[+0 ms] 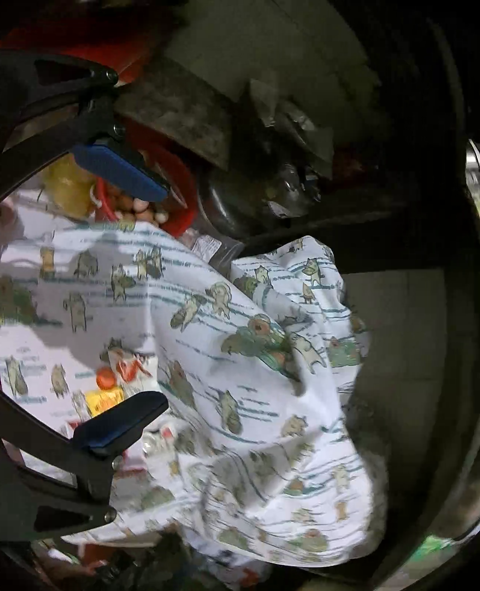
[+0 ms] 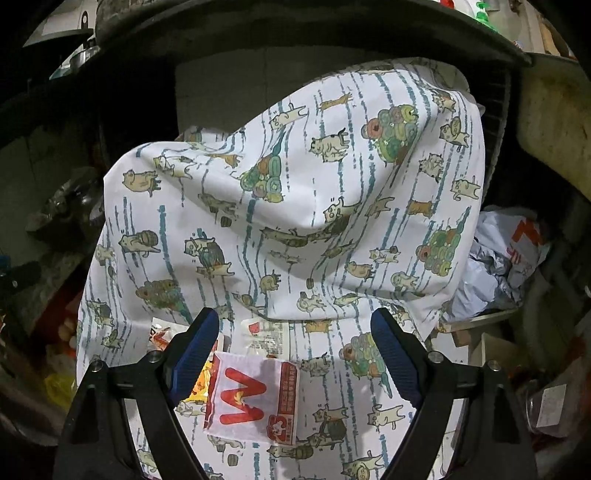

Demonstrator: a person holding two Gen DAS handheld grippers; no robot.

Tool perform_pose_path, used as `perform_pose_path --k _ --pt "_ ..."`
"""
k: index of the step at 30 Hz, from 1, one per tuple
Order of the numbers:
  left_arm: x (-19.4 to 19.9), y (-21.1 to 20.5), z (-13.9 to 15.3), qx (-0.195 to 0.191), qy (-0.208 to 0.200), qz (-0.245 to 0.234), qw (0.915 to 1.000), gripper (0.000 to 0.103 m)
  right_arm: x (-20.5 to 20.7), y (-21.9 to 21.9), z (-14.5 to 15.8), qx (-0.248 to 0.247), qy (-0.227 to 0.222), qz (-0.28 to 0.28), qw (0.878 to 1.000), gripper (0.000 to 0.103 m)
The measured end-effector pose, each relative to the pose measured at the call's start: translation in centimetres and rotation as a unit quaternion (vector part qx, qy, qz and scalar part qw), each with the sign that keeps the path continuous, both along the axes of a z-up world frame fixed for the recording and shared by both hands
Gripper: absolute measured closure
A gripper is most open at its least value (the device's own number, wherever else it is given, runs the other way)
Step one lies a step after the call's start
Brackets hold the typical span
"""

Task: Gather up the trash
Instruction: 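Move both grippers back toward the wrappers on the cloth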

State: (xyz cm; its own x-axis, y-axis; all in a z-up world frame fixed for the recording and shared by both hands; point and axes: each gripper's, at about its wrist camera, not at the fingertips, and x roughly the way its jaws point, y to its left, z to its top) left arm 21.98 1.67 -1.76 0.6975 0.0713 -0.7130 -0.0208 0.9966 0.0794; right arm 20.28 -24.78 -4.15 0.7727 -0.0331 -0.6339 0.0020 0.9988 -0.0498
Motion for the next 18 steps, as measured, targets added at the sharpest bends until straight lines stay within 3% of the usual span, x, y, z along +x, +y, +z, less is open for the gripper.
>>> perform_pose_path --k 2,6,9,13,15,18 --pt "0.1 0.1 -0.2 0.007 0.005 -0.009 0.9999 0.003 0.1 0.0 -0.2 -0.001 0.005 0.002 1.000 0.017" --pt "0.3 0.6 -0.7 -0.057 0.036 -0.036 0.9971 0.003 0.6 -0.3 -0.8 0.006 0.026 0.002 1.000 0.017" --pt "0.6 0.4 -1.2 -0.062 0.045 -0.043 0.9961 0.003 1.3 -0.7 -1.8 0.024 0.064 0.006 0.998 0.017" --pt "1.3 -0.3 -2.1 -0.058 0.062 -0.048 0.9952 0.003 2.5 -1.4 -4.3 0.040 0.135 0.007 0.990 0.017" --pt "1.8 -0.4 -2.9 -0.068 0.082 -0.049 0.9931 0.003 3.4 -1.5 -6.6 0.034 0.199 0.002 0.979 0.017" --pt "2.5 -0.7 -3.8 -0.075 0.099 -0.048 0.9911 0.003 4.0 -1.4 -9.3 0.034 0.246 0.010 0.969 0.017"
